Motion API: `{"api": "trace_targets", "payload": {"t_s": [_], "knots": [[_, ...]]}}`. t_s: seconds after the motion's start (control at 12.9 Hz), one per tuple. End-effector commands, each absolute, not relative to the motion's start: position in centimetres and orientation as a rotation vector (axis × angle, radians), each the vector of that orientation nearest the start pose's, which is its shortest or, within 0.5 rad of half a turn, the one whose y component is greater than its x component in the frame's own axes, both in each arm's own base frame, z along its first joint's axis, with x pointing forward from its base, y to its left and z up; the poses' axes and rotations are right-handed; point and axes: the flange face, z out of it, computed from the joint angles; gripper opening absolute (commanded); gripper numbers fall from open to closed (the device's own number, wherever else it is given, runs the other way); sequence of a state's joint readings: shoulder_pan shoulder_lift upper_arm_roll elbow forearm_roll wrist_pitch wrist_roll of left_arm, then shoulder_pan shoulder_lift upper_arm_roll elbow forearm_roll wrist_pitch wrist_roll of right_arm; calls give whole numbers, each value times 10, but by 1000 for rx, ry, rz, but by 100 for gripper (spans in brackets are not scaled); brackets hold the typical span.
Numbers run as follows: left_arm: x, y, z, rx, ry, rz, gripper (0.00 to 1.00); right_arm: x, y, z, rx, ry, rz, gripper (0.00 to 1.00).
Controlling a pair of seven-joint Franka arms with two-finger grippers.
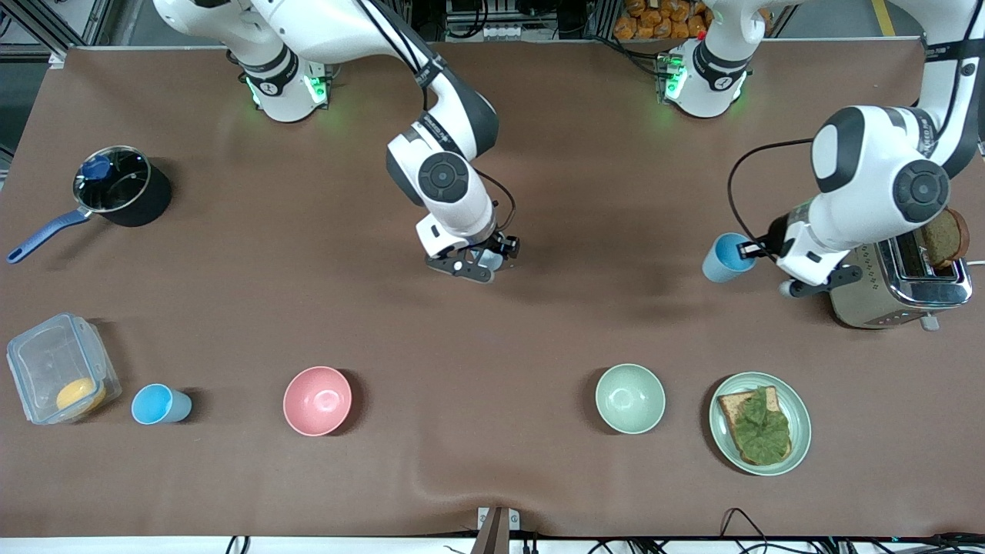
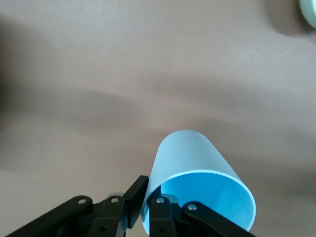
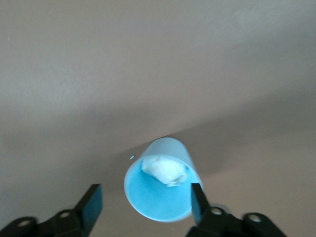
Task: Stack blue cups with both arms
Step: 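Set the paper cup down with the right gripper while the left gripper approaches, then move the left gripper's cup above the paper cup while the right gripper withdraws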
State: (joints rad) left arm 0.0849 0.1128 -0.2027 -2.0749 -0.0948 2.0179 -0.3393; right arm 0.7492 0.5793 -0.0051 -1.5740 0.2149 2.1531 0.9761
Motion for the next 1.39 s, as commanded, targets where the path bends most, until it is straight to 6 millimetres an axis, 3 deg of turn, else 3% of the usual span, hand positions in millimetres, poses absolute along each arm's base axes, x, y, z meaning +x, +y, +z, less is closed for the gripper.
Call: {"api": "trace_targets", "payload": {"t_s": [0.0,0.23,0.54,0.7,0.85,1.01,1.16,1.32], "knots": [[544,-111,388,-3160,-533,295,0,526,439,367,-3032,572,243,100],[544,-175,385,-3158,-630,343,0,535,391,420,-3213,467,227,100],[555,-281,380,-3137,-809,397,0,558,275,465,-3254,190,482,100],[558,-335,375,-3119,-893,420,0,565,208,483,-3220,105,593,100],[549,-384,369,-3088,-932,399,0,563,177,506,-3222,119,590,100],[537,-414,361,-3052,-966,384,0,567,145,510,-3240,88,607,100],[522,-436,354,-3047,-944,398,0,577,90,513,-3190,-2,598,100],[506,-455,352,-3032,-924,367,0,587,61,505,-3173,-39,529,100]]}}
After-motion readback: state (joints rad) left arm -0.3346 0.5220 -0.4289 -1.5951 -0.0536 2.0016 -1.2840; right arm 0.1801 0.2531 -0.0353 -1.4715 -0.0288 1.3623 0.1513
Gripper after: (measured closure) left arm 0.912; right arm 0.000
